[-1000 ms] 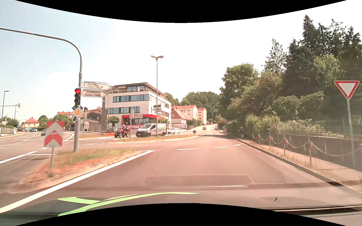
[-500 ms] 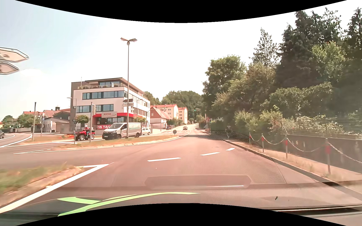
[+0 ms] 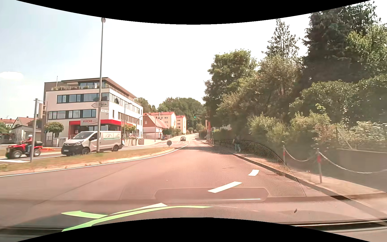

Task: Follow the waypoints while adhering to traffic rules and regulations

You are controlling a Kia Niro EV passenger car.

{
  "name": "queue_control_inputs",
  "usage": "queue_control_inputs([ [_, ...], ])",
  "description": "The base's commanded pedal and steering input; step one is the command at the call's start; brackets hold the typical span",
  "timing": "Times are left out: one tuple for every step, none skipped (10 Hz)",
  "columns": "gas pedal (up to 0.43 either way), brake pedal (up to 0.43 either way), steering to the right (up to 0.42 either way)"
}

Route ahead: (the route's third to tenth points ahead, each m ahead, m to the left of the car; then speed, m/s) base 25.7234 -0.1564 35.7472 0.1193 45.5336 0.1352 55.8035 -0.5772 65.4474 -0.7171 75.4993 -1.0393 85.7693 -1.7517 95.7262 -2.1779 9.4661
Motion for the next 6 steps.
queue_control_inputs([
  [0.189,0.0,0.026],
  [0.189,0.0,0.015],
  [0.189,0.0,0.009],
  [0.189,0.0,0.006],
  [0.189,0.0,0.005],
  [0.189,0.0,0.005],
])
